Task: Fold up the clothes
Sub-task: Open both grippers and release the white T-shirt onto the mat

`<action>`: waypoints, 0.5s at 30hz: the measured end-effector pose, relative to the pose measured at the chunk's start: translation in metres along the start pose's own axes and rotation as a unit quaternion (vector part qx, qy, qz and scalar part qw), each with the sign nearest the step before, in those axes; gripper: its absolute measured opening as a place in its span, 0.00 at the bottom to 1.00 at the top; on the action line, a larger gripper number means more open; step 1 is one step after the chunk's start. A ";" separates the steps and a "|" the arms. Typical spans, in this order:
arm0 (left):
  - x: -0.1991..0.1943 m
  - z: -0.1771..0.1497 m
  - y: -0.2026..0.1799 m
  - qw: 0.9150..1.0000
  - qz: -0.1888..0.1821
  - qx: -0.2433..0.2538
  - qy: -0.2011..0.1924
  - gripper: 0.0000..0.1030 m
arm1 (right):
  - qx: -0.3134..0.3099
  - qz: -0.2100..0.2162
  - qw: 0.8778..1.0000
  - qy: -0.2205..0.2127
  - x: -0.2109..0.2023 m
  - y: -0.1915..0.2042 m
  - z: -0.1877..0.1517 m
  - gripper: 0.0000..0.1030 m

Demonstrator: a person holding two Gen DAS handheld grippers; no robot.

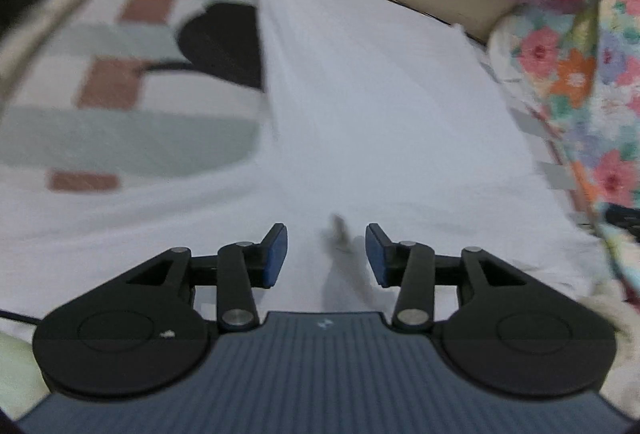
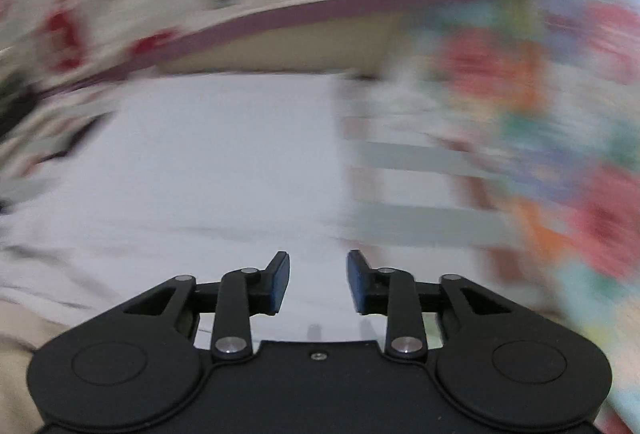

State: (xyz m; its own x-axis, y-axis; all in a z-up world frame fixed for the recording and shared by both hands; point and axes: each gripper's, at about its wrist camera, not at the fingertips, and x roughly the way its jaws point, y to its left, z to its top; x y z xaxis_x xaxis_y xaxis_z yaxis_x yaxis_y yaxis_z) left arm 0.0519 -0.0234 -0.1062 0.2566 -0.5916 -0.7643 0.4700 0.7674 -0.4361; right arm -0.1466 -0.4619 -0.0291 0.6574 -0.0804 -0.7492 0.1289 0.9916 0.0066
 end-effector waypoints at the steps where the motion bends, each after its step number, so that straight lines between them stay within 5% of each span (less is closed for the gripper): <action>1: 0.002 -0.001 0.000 1.000 -0.018 -0.010 0.006 0.42 | -0.019 0.032 0.999 0.016 0.013 0.016 0.008 0.37; 5: 0.005 -0.003 0.005 0.997 -0.066 -0.036 0.002 0.44 | -0.034 0.137 0.982 0.125 0.075 0.062 0.028 0.43; 8: 0.002 0.000 0.003 0.995 -0.088 -0.033 -0.011 0.44 | 0.079 0.165 0.963 0.198 0.123 0.051 0.031 0.45; 11: -0.001 0.007 -0.006 0.995 -0.100 -0.010 -0.022 0.52 | 0.152 0.213 0.940 0.218 0.145 0.045 0.032 0.45; 15: 0.025 0.004 -0.011 0.999 -0.038 0.001 0.023 0.53 | 0.131 0.257 0.914 0.285 0.157 0.071 0.033 0.45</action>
State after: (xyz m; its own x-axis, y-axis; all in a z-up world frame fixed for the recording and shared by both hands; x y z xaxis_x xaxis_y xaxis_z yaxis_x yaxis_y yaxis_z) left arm 0.0561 -0.0480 -0.1187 0.1813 -0.6358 -0.7502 0.4883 0.7204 -0.4926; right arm -0.0095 -0.4076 -0.1240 0.1980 0.5282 -0.8257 0.1348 0.8197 0.5567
